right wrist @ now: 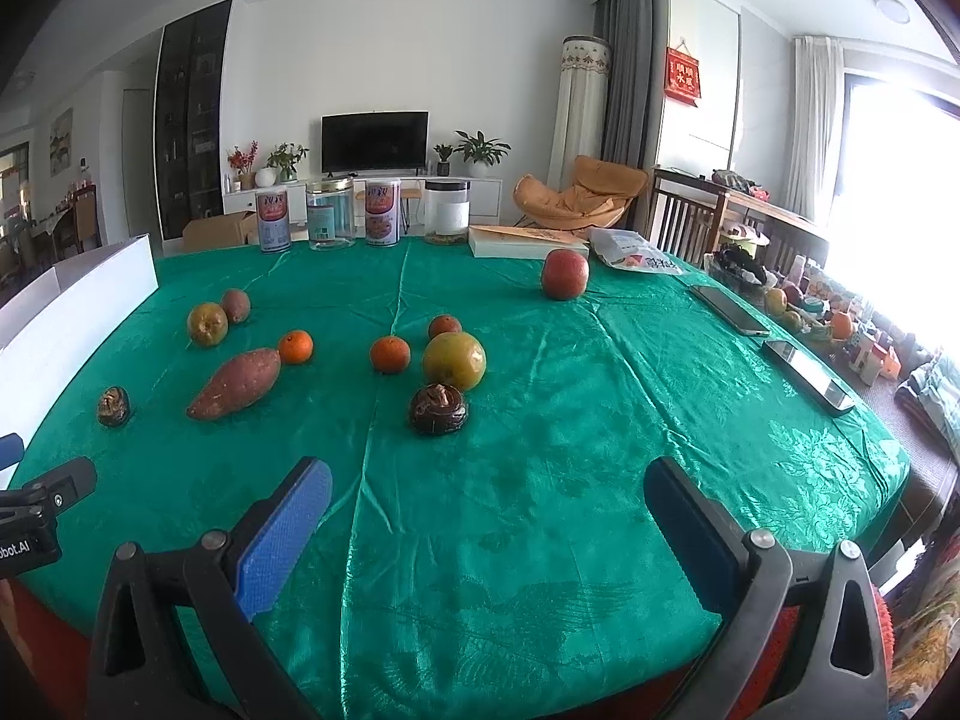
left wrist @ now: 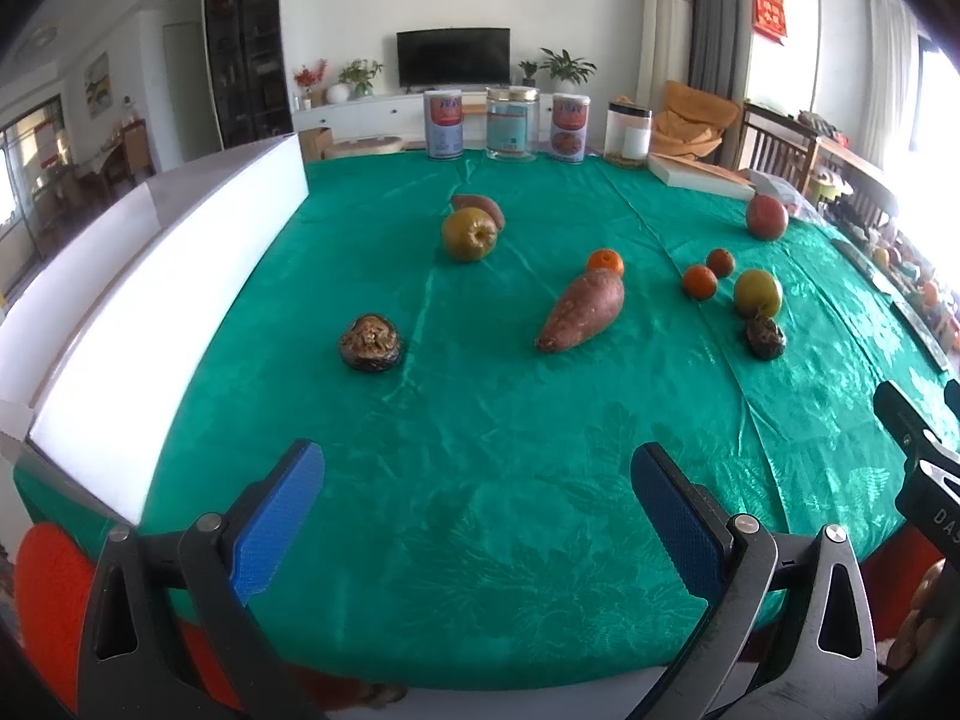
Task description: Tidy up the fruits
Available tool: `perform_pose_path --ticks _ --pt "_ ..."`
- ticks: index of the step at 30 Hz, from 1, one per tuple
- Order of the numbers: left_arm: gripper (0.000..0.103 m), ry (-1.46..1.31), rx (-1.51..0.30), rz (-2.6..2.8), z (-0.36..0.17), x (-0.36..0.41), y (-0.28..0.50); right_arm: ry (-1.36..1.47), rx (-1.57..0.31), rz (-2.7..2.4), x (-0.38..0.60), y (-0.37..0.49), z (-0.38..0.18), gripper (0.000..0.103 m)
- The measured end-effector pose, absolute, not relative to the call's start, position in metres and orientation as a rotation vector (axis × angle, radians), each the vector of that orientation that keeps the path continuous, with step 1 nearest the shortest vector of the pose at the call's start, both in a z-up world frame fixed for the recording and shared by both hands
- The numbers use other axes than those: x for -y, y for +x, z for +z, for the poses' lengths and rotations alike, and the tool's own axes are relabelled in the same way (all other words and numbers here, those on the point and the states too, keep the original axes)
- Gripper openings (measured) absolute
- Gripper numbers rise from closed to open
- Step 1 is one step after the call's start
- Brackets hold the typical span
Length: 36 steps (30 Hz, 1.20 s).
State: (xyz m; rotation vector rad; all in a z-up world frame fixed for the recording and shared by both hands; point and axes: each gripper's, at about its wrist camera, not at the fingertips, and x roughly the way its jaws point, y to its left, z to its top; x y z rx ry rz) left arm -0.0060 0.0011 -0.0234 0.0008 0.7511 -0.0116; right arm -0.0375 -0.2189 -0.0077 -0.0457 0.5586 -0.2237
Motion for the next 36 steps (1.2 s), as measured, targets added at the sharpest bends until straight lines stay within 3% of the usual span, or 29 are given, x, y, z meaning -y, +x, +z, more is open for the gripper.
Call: perform_pose_path --ticks 36 --pt "0.102 0.020 -0.814 -0.059 -0.037 0.006 -0.001 -0.044 -0.559 -0.212 0.219 -0.036 -0.009 0.103"
